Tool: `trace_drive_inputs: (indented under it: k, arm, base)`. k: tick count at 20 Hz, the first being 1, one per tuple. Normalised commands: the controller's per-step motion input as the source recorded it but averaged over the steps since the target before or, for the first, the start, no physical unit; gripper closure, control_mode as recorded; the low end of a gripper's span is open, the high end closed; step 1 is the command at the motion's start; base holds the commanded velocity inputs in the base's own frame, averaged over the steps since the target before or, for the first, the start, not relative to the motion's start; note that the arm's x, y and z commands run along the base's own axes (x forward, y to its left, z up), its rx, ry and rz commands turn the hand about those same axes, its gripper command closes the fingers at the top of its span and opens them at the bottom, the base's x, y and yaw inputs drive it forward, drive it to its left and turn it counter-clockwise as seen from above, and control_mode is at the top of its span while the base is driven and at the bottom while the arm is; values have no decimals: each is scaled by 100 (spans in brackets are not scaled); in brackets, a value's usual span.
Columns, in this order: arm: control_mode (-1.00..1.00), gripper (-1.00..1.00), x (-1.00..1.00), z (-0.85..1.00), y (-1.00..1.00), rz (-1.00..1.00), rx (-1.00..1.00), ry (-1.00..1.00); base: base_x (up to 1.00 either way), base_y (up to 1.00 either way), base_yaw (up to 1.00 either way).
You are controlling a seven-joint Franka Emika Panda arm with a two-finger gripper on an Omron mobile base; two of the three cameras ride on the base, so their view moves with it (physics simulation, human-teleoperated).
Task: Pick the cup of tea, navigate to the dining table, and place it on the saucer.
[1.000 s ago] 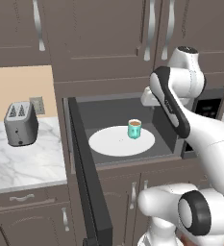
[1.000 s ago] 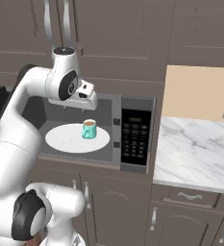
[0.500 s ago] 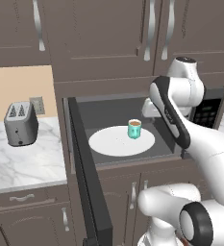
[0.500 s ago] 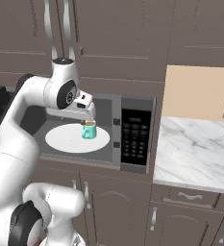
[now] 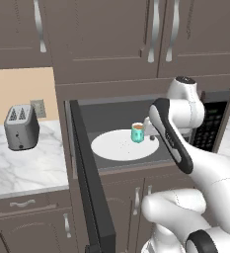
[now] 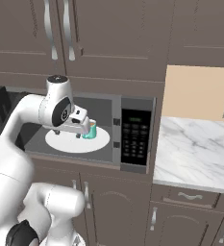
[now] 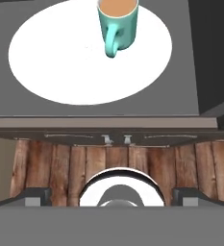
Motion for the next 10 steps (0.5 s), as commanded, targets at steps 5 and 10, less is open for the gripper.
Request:
trace_drive_inputs:
  k: [5,10]
  arm:
    - [-100,-100,0,-29,27,0,0,0]
    - [-100,-100,4,-24,22,-1,0,-1]
  base:
    - [0,0,0]
    - [0,0,0]
